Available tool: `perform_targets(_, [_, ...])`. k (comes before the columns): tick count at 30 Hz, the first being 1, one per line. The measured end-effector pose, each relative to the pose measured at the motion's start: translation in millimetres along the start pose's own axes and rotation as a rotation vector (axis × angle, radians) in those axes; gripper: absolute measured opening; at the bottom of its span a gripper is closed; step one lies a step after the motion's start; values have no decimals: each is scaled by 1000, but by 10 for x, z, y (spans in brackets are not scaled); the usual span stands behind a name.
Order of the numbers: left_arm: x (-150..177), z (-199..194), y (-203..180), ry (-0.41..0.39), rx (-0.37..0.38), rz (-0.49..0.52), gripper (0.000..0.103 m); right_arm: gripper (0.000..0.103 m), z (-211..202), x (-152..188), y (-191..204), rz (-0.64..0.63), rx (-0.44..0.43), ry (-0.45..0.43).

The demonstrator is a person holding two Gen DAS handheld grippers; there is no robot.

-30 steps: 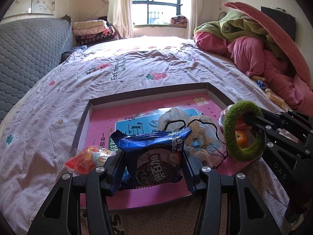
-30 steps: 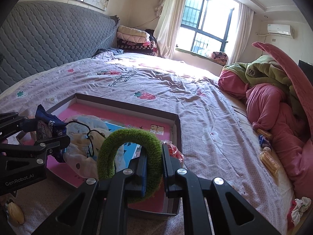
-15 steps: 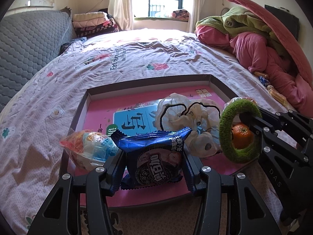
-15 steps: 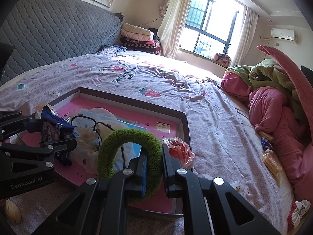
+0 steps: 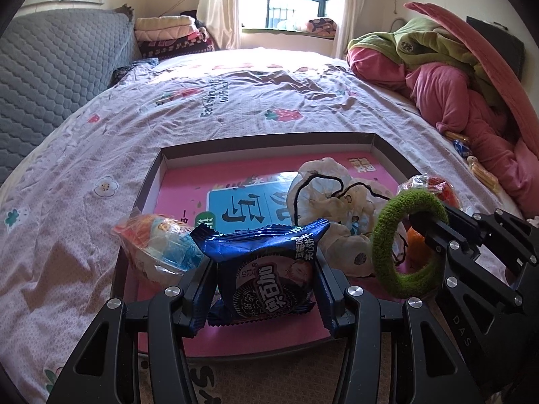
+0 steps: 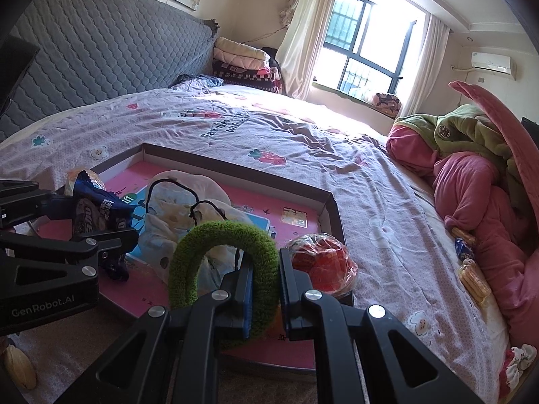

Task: Organize objects
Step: 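Carry packet with left tool over tray while right tool carries ring over tray, then lower packet into tray and open left tool while right tool lowers ring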

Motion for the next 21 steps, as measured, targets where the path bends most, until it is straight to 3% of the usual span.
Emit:
perform_targets(10, [-6, 62, 131, 16, -37, -49, 54, 13, -22, -13, 71, -6, -10, -7])
perform_targets(21, [-4, 44, 212, 22, -5, -79, 54, 13, -35, -1, 151, -26, -32, -4])
Point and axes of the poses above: each gripper's, at about its wrist camera, not at the fingertips, and z roughly the way its jaws point, y to its left, x to its underside, the point moved 4 cm from there along z, roughly the way its jaws point, and after that the axes turned 6 degrees about z, right-handed, at the moved point
